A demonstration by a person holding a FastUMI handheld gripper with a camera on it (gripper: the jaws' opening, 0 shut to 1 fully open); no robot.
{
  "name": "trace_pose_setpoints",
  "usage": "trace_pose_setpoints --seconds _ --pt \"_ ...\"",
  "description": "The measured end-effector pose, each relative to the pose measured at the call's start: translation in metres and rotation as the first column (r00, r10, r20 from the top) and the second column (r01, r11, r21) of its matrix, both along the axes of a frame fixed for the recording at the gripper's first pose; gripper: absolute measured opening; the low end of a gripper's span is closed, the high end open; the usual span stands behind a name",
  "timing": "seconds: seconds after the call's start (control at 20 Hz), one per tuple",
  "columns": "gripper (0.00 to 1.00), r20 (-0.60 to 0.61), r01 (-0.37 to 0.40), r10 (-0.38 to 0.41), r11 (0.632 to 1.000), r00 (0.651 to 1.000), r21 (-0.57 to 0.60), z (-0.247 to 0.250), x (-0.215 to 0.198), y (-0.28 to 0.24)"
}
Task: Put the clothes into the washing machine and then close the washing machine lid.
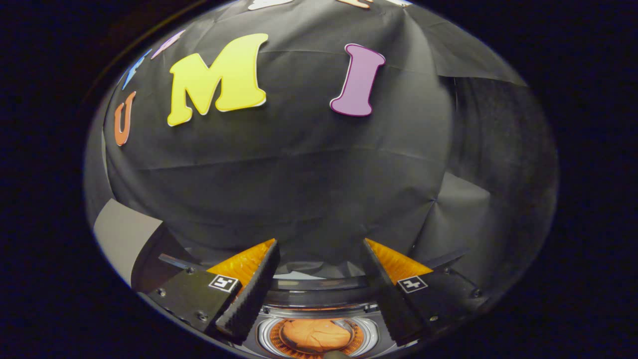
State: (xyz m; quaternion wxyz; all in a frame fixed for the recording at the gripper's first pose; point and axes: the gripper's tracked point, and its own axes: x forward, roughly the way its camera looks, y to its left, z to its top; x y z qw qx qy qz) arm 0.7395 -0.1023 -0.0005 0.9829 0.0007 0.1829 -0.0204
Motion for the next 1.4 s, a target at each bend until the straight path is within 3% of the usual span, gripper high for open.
trace_pose_setpoints --seconds 1.05,1.4 --pt "1.00 0.029 0.004 -0.004 1.000 1.000 -0.001 -0.037 -0.099 -0.001" --pt "1.00 -0.068 0.023 -0.024 1.000 0.997 -0.014 -0.086 -0.142 -0.002"
